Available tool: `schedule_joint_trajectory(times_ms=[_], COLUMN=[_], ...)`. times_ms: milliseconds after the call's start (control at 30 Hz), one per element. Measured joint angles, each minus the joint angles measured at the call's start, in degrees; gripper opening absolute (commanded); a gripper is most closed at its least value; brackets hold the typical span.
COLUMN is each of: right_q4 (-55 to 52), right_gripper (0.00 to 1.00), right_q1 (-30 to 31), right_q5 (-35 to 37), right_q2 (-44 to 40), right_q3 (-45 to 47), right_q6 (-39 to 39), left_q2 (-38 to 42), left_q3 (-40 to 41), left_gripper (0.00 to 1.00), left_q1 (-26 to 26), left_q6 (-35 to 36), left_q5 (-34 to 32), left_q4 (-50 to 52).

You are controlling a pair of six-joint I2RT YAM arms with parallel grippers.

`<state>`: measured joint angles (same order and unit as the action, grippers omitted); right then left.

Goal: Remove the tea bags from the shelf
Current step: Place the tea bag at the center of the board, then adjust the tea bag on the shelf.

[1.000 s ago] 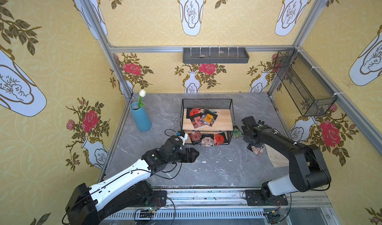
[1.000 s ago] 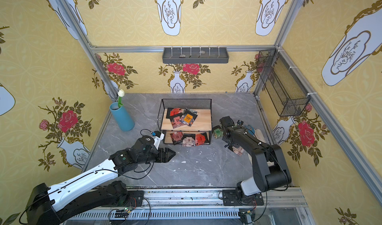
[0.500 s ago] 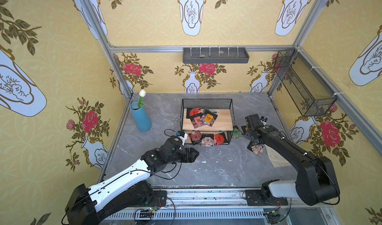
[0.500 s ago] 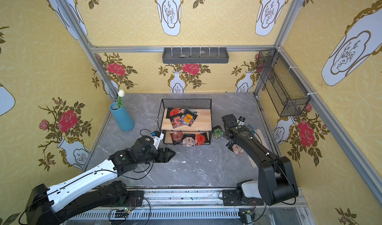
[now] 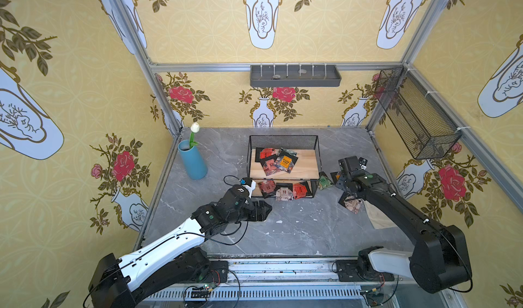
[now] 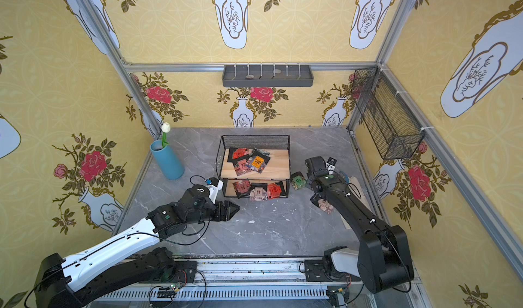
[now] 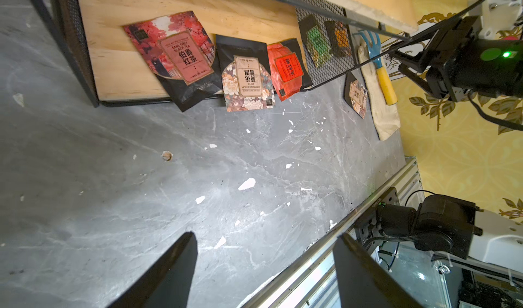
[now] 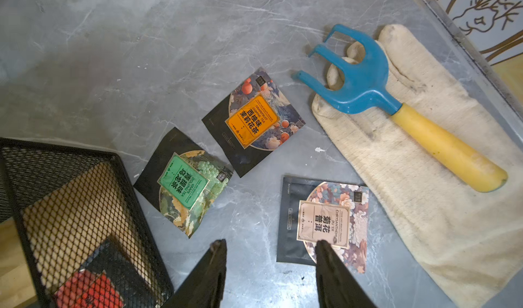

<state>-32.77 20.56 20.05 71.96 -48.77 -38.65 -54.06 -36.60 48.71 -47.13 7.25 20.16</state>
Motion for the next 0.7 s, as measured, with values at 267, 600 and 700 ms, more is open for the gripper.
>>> schedule_joint_trajectory(times_ms=[267, 600, 700], right_q4=[-0.39, -2.29, -2.93], right_gripper=[0.67, 0.78, 0.78], right_q1=[1.97, 4.83, 6.6], right_q5=[-0.2, -0.17, 0.09], right_q2=[-3.37, -7.87, -9.42], right_q3=[-1.27, -3.32, -4.13], right_q6=[1.7, 4.02, 4.92], left_q2=[-0.44, -0.42, -0.39], left_q3=[-1.86, -3.72, -4.17], left_gripper=[0.86, 0.87, 0.87], left_q1=[-0.04, -0.04, -0.09], left_q6=[0.02, 0.26, 0.63], left_q5=[-2.16, -3.85, -4.26], left_q4=[3.17, 6.05, 6.47])
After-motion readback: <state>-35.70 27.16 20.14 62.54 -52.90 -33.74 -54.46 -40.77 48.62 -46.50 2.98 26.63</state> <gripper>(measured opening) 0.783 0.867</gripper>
